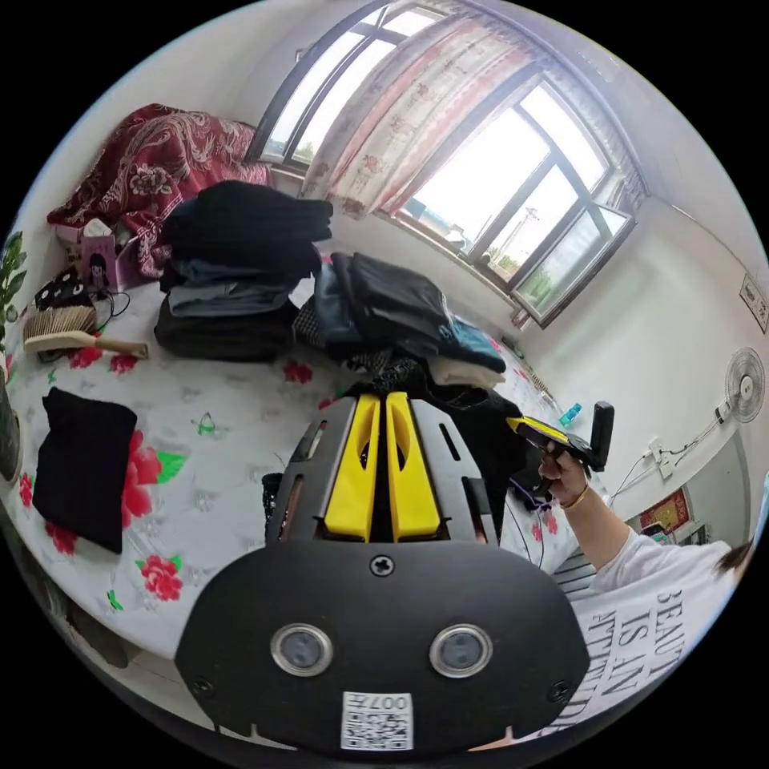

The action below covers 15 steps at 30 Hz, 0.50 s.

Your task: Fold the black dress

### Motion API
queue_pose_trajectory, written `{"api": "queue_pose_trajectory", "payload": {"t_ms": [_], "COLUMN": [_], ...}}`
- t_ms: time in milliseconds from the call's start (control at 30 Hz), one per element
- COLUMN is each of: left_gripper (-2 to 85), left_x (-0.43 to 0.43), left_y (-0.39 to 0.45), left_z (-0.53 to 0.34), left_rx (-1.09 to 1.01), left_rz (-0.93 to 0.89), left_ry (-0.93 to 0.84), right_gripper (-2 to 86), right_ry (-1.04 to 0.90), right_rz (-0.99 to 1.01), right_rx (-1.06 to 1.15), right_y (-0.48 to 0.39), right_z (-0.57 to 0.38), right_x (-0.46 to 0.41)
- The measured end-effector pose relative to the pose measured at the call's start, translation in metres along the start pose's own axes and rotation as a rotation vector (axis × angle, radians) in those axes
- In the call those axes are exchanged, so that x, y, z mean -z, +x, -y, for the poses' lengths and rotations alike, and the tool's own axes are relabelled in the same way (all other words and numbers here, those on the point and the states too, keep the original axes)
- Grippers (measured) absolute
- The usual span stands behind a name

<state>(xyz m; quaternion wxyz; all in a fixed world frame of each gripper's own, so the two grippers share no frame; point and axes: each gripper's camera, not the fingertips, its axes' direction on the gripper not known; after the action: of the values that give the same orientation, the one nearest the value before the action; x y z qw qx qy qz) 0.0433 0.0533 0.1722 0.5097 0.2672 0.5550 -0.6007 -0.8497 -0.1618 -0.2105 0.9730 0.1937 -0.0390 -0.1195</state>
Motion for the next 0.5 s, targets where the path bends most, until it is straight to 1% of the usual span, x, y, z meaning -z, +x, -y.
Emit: {"api": "queue_pose_trajectory", "payload": {"t_ms": [33,67,133,167,200,267,333,367,433,500], "left_gripper": [4.8,6.7,8.7,8.7,8.6,8.3,8.4,8.4,8.8,9.1], "left_x": [-0.008,-0.012,-0.033,-0.038,-0.044,-0.049,-0.060,-0.064,-0.072,-0.078], "left_y": [-0.007,-0.009,-0.023,-0.027,-0.037,-0.051,-0.072,-0.077,-0.089,-0.086], "left_z": [0.028,0.039,0.053,0.049,0.032,-0.014,-0.098,-0.121,-0.211,-0.264], "left_rx": [0.015,0.010,0.005,0.005,0.003,-0.020,-0.017,-0.001,0.094,0.151], "left_rz": [0.023,0.063,0.242,0.271,0.302,0.293,0.274,0.259,0.151,0.065], "left_ry": [0.018,0.017,-0.038,-0.056,-0.079,-0.112,-0.233,-0.277,-0.438,-0.549], "right_gripper": [2.5,2.6,3.2,3.3,3.5,3.7,3.9,4.0,4.5,4.9], "right_ry": [-0.007,-0.025,-0.069,-0.065,-0.069,-0.119,-0.248,-0.292,-0.463,-0.536], "right_rz": [-0.064,-0.100,-0.186,-0.179,-0.142,-0.074,-0.023,-0.023,-0.016,0.001], "right_rx": [-0.022,-0.040,-0.128,-0.138,-0.149,-0.144,-0.161,-0.179,-0.294,-0.388], "right_y": [0.000,0.001,0.003,0.002,-0.001,-0.009,-0.021,-0.024,-0.035,-0.044], "right_z": [0.022,0.030,0.033,0.026,0.007,-0.038,-0.120,-0.142,-0.224,-0.264], "right_x": [-0.010,-0.015,-0.030,-0.031,-0.033,-0.038,-0.046,-0.048,-0.047,-0.038]}}
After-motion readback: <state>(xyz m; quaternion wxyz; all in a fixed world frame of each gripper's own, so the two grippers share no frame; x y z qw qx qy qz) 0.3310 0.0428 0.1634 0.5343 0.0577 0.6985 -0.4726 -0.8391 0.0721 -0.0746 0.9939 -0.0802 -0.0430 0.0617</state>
